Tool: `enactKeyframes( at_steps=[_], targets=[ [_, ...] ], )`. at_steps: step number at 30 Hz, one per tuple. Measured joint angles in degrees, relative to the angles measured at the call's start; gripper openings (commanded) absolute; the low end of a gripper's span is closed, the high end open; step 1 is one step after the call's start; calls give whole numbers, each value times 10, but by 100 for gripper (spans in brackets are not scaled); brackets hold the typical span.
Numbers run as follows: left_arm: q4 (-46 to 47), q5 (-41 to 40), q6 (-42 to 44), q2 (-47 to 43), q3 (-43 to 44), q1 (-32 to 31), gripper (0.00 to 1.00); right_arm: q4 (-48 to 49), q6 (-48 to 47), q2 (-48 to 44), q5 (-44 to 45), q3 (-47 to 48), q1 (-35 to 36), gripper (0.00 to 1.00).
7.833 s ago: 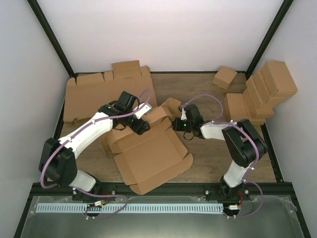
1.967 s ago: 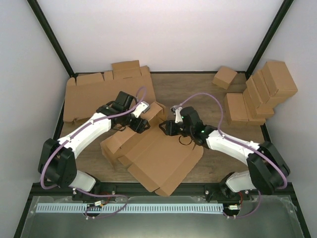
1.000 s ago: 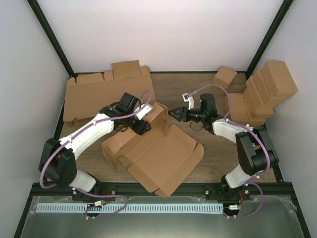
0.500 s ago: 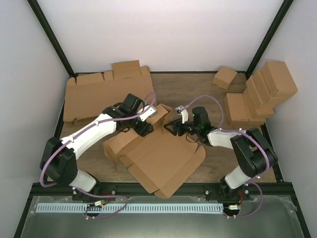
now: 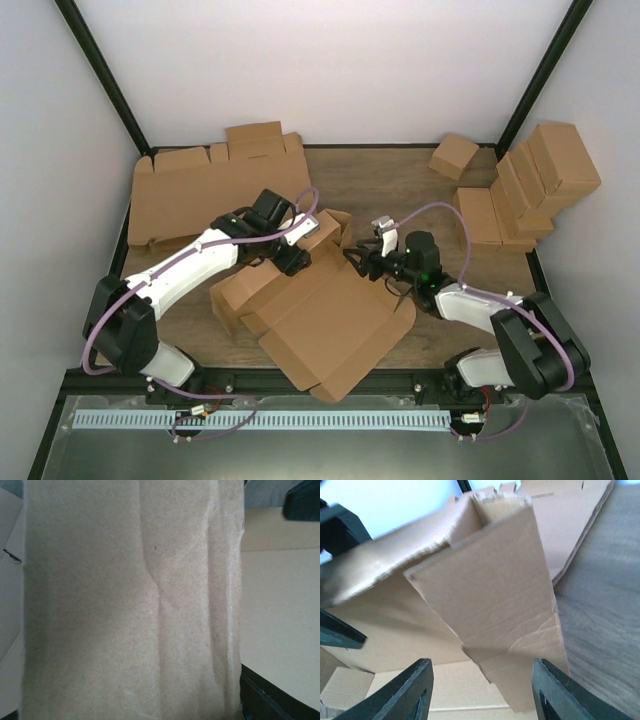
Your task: Fold the paper box
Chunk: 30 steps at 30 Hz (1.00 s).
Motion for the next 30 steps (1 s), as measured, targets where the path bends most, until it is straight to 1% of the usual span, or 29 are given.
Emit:
enactKeyframes(
  at_steps=[2,7,10,13,14,16,19,21,25,28,30],
  targets=[
    [-1,-4,0,0,1,0,69,9,1,-15,2,-5,0,57],
    [-2,-8,0,0,2,-1,69,25,17,-86,1,-14,-5,66],
    [-2,-8,0,0,2,-1,69,37,37,-132,-2,-14,-24,76],
    [-2,-8,0,0,2,-1,69,46,68,-136,-12,-12,-61,90],
    [-2,-8,0,0,2,-1,69,49,80,-128,-21,-10,-74,95],
    [-2,-7,0,0,2,-1,68,53,105,-99,-44,2,-95,99],
    [-2,-7,0,0,2,-1,69,75,151,-27,-96,35,-124,100],
    [-2,-7,0,0,2,-1,68,112,186,19,-132,45,-140,100],
    [-2,-6,0,0,2,-1,69,174,243,103,-195,65,-151,100],
    [-2,-6,0,0,2,-1,68,213,270,138,-231,71,-150,99],
    [-2,-6,0,1,2,-1,69,232,279,149,-256,72,-148,97]
  ],
)
